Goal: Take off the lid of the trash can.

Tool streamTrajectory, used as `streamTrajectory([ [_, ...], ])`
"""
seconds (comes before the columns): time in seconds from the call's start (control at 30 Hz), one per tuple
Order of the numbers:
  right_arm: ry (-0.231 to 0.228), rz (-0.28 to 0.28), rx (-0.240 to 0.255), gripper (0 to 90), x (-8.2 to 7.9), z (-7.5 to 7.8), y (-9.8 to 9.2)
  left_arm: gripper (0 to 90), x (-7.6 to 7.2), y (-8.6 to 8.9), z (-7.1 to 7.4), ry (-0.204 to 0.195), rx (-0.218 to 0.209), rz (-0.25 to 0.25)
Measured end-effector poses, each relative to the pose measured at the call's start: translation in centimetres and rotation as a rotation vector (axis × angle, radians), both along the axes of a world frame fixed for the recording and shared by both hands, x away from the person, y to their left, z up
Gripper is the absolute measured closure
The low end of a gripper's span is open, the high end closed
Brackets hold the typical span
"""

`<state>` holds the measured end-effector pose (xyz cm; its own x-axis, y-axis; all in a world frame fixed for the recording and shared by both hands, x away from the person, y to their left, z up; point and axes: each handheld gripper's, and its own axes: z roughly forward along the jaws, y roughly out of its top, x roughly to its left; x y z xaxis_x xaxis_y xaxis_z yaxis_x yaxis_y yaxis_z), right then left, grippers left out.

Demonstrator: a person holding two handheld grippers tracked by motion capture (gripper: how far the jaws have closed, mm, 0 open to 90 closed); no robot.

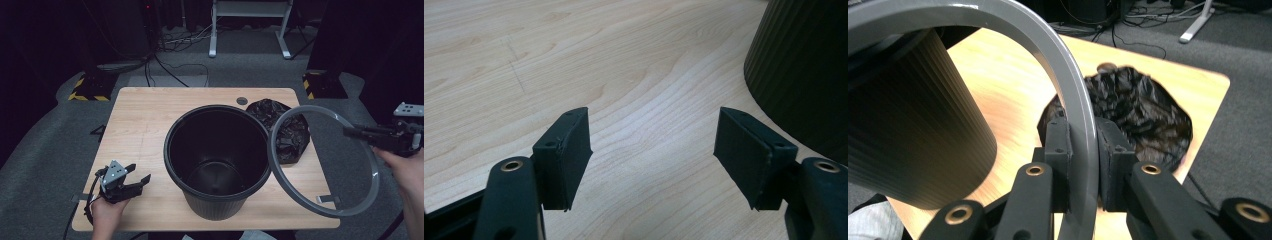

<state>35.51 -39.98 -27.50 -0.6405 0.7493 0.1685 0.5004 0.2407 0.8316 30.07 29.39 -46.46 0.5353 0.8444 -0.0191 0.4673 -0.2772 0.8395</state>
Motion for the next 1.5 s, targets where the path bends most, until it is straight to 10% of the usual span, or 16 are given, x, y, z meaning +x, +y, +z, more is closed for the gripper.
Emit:
streamTrajectory([
  [0.27,0.038,-0.027,0.028,78.3,-0.9,-4.3,-2.1,30.7,0.0,0.0,-0.2,0.001,-0.007,-0.009],
  [1.07,0.243,-0.006,-0.183,78.4,-1.5,-18.8,0.8,30.1,0.0,0.2,-0.4,-0.012,-0.025,-0.024],
  [1.3,0.244,-0.007,-0.229,75.4,-0.7,-20.9,1.5,31.3,-0.1,0.5,-0.3,-0.019,-0.056,-0.055],
  [1.5,0.191,-0.014,-0.227,51.6,-0.9,-20.7,1.4,31.3,-0.3,0.8,0.0,-0.036,-0.115,-0.083],
])
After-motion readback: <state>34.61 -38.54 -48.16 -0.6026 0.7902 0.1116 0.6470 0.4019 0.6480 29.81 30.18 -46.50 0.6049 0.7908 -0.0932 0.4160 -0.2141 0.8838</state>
